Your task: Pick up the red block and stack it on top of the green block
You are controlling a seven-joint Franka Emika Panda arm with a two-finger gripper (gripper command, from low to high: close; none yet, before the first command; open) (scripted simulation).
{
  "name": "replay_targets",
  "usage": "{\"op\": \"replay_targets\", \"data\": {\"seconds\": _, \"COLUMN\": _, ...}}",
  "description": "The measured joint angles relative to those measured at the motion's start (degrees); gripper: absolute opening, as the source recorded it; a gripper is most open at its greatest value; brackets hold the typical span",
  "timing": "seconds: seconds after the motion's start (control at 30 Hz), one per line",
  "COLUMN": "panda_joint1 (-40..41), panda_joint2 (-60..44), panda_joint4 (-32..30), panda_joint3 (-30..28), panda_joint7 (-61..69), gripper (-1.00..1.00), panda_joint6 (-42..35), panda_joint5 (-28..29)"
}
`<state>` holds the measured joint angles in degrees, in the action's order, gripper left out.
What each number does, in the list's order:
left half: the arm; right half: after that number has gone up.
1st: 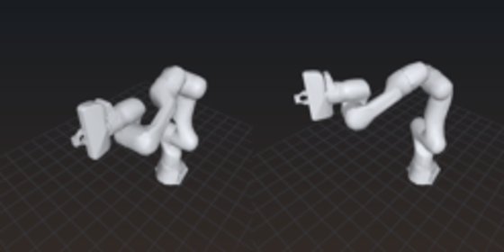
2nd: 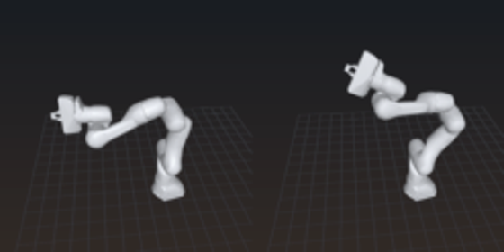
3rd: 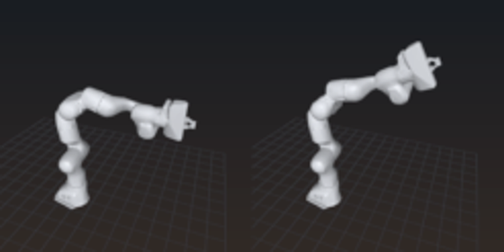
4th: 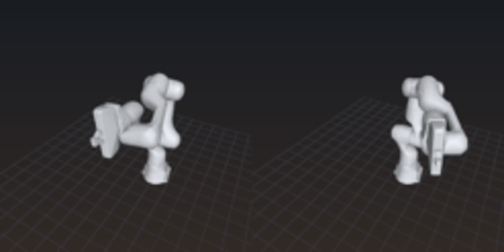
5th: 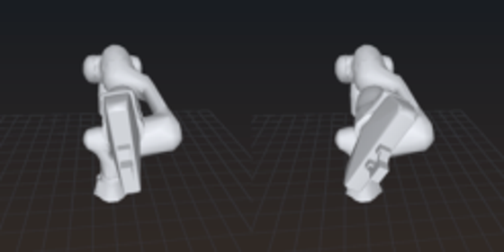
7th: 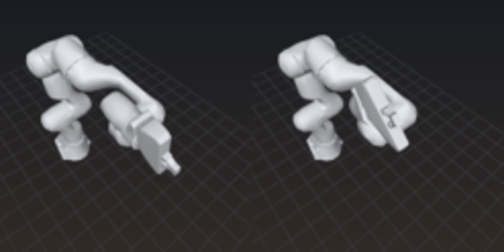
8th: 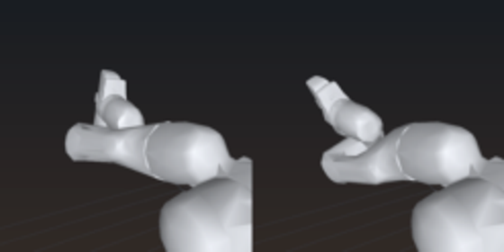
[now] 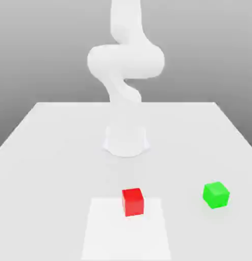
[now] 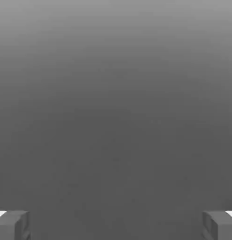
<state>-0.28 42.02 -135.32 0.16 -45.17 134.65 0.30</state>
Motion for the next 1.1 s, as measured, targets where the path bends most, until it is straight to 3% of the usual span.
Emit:
{"op": "replay_targets", "data": {"seconds": 0.57, "panda_joint1": -2.7, "panda_joint2": -34.9, "panda_joint4": -28.8, "panda_joint3": -0.4, "panda_joint7": 7.5, "gripper": 0.00, "panda_joint6": 25.3, "panda_joint5": 0.1}}
{"op": "replay_targets", "data": {"seconds": 0.8, "panda_joint1": -2.9, "panda_joint2": -51.6, "panda_joint4": -28.7, "panda_joint3": -0.3, "panda_joint7": 8.5, "gripper": 0.00, "panda_joint6": 39.0, "panda_joint5": -0.5}}
{"op": "replay_targets", "data": {"seconds": 0.83, "panda_joint1": -2.9, "panda_joint2": -52.9, "panda_joint4": -28.6, "panda_joint3": -0.3, "panda_joint7": 8.6, "gripper": -1.00, "panda_joint6": 40.2, "panda_joint5": -0.6}}
{"op": "replay_targets", "data": {"seconds": 1.1, "panda_joint1": -2.7, "panda_joint2": -51.5, "panda_joint4": -28.8, "panda_joint3": -0.2, "panda_joint7": 8.3, "gripper": -1.00, "panda_joint6": 38.9, "panda_joint5": -0.3}}
